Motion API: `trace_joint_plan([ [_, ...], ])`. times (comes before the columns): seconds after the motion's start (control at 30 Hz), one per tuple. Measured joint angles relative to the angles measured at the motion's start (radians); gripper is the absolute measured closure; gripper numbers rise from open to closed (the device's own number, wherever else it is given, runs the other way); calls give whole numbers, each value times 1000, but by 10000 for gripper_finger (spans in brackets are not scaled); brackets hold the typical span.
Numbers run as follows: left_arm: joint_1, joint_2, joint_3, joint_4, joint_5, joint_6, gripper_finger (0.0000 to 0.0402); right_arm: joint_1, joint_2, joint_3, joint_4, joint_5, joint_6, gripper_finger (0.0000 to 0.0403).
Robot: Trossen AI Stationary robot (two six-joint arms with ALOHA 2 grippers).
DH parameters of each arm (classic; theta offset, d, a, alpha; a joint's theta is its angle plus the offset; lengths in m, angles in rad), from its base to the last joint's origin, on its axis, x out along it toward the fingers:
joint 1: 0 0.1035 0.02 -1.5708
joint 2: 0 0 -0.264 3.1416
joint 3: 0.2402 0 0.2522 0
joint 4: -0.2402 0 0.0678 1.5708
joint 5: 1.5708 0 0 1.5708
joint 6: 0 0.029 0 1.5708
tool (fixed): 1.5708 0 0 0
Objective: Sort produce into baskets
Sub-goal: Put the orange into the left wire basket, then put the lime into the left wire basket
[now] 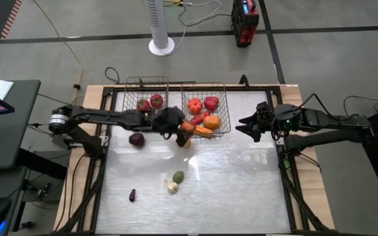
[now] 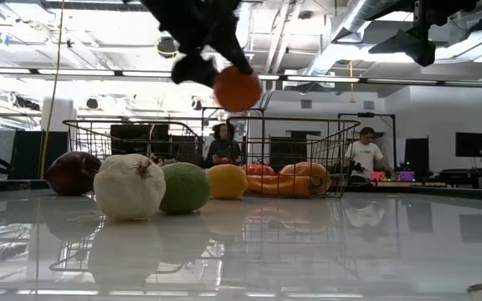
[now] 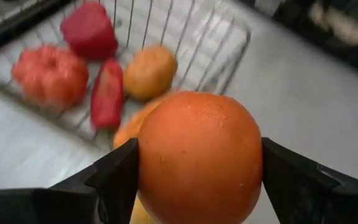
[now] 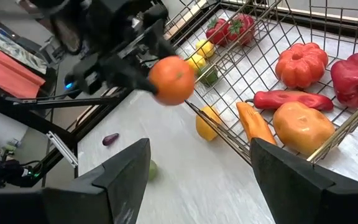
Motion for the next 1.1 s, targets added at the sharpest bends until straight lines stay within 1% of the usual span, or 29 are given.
trace_joint_plan([
  [0.1,60,23,0,89,65,5,128,0,0,0,3,3,11,102],
  [0.2,102,27,0,149,151,19,128,0,0,0,2,29,34,102],
  [0.23,113,24,1,154,167,27,128,0,0,0,3,34,41,102],
  [0.3,140,10,2,100,160,28,128,0,0,0,3,49,59,102],
  [0.37,174,-12,2,26,119,29,128,0,0,0,3,51,72,102],
  [0.53,258,-114,2,-188,-73,42,128,0,0,0,3,75,90,102],
  [0.6,294,-150,2,-297,-141,41,128,-1,0,0,3,92,93,102],
  [0.67,336,-177,2,-390,-176,33,127,-6,0,0,3,111,95,102],
  [0.73,377,-192,1,-485,-183,25,123,-11,0,0,3,127,96,102],
  [0.87,426,-203,1,-555,-152,32,96,-27,0,0,3,130,97,102],
  [1.03,460,-203,0,-590,-96,50,32,-42,0,0,3,130,90,102],
  [1.1,460,-203,0,-594,-68,64,12,-45,0,0,3,130,90,102],
])
